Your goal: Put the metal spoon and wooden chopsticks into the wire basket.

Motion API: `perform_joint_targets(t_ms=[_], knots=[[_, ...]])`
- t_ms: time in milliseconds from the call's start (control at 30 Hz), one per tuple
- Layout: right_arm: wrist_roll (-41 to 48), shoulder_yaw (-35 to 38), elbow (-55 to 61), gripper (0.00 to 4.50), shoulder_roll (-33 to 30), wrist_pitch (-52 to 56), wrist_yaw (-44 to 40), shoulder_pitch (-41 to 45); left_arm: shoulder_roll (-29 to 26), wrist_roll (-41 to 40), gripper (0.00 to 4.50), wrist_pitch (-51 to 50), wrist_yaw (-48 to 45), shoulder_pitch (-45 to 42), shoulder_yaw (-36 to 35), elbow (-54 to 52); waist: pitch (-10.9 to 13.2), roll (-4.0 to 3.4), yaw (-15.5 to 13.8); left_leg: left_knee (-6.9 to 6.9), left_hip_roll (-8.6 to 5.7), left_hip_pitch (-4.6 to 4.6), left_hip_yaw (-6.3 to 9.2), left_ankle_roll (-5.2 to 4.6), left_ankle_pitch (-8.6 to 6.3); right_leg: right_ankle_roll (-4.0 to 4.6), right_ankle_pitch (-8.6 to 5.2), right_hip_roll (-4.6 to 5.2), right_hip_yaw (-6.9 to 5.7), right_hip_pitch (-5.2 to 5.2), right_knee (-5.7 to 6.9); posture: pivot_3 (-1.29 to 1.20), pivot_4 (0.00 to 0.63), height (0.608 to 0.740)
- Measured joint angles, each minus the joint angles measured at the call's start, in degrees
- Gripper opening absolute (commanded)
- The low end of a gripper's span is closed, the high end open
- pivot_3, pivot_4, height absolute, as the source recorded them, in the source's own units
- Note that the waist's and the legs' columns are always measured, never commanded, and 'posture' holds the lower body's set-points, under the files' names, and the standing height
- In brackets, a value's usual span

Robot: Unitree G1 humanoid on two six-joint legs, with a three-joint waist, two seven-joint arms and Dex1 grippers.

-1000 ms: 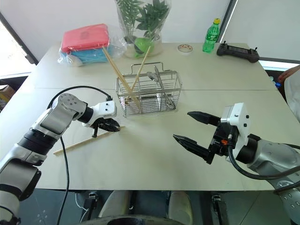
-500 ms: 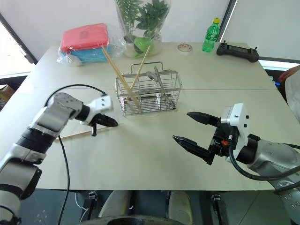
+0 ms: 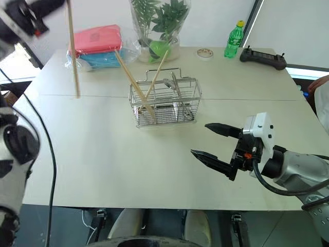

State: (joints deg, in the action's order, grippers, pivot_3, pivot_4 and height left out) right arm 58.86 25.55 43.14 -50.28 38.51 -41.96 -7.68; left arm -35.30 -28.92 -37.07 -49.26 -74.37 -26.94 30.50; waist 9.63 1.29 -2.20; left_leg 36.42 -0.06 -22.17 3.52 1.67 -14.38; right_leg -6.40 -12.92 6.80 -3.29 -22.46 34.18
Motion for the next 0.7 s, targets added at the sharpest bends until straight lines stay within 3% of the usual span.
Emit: perform_joint_targets(t_ms=[167, 367, 700], knots=[[0.5, -0.08, -0.02, 4.5, -0.01, 0.42, 0.13, 0.7, 9.06, -1.21, 0.05, 6.64, 10.28, 1.88, -0.99, -3.99, 0.01, 0.01, 0.0, -0.01, 0.0, 0.01, 0.0, 0.05, 0.02, 0.06, 0.16, -0.02, 0.01, -0.03, 0.03, 0.0, 0.15, 0.703], [1.3, -0.07, 0.05, 4.5, -0.01, 1.15, 1.22, 0.74, 17.17, -1.77, 0.05, 11.11, 15.33, 5.51, 1.97, -10.26, 0.02, 0.03, -0.05, -0.08, -0.02, -0.07, -0.02, 0.05, 0.03, 0.1, 0.21, -0.03, 0.02, -0.1, -0.02, 0.0, 0.15, 0.703], [3.55, 0.8, 0.66, 4.5, 0.01, 1.27, 3.55, -1.27, 23.39, -3.05, 0.05, 14.11, 15.87, 7.59, 8.11, -13.16, 0.01, 0.02, -0.05, 0.0, -0.03, -0.08, -0.03, 0.05, 0.03, 0.13, 0.19, -0.02, 0.02, -0.06, -0.05, 0.0, 0.15, 0.703]])
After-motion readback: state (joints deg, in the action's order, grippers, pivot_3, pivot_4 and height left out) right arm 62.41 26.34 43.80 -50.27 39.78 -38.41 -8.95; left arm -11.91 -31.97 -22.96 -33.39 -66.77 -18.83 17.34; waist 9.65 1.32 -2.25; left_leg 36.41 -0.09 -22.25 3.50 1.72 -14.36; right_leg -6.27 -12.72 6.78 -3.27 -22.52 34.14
